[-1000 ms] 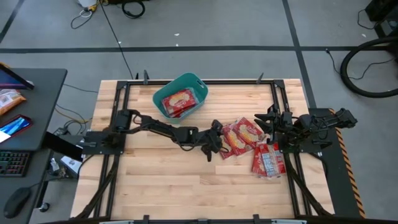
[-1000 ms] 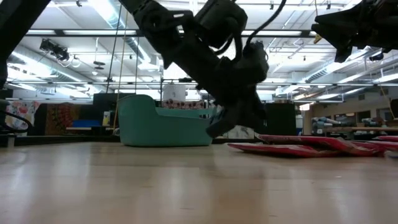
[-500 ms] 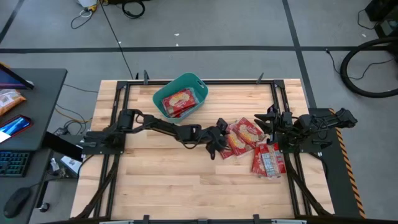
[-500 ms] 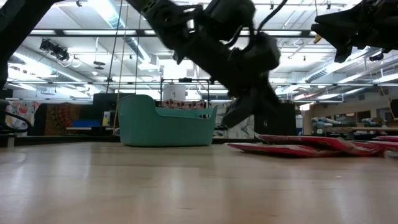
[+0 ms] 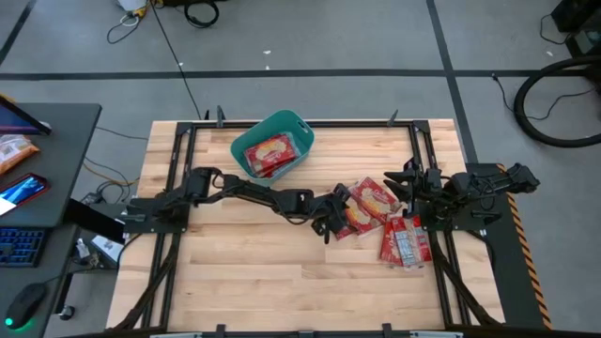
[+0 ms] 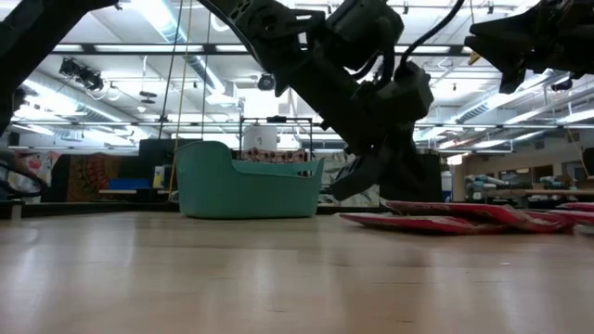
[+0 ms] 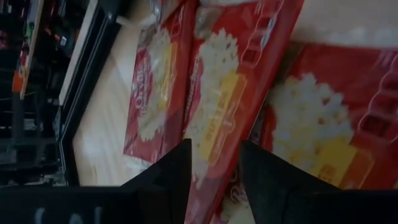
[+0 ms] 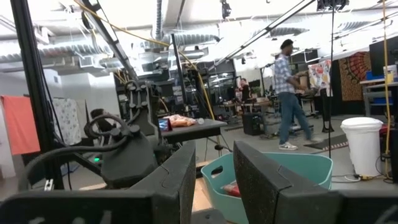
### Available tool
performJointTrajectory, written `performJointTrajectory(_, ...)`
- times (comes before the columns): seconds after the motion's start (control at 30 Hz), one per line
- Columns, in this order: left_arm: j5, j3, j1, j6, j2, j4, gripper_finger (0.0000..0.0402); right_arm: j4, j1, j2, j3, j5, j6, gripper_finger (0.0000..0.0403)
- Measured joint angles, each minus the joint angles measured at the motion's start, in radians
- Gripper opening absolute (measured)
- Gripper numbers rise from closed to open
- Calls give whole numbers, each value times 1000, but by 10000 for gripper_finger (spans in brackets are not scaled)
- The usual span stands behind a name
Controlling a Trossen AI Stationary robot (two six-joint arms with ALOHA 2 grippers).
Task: Sort popcorn bags into baskets
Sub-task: Put the red popcorn bag into the green bin
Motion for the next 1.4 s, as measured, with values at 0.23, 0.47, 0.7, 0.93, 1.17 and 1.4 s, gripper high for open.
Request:
performJointTrajectory(0.23,24,1,24,46,26,1,137,-1,0,0,0,-1,0,114)
performJointTrajectory(0.47,26,0,36,110,60,22,136,-2,0,0,0,0,0,114)
performJointTrajectory(0.7,18,1,40,103,71,45,77,-1,0,0,0,0,0,114)
performJointTrajectory(0.93,-46,-1,30,-3,41,-26,10,-1,0,0,0,0,0,113)
performJointTrajectory(1.17,-244,-2,-9,-52,-64,-213,4,-1,0,0,0,-3,0,113)
performJointTrajectory(1.4,-501,-2,-24,-249,-178,-448,2,-1,0,0,0,-4,0,113)
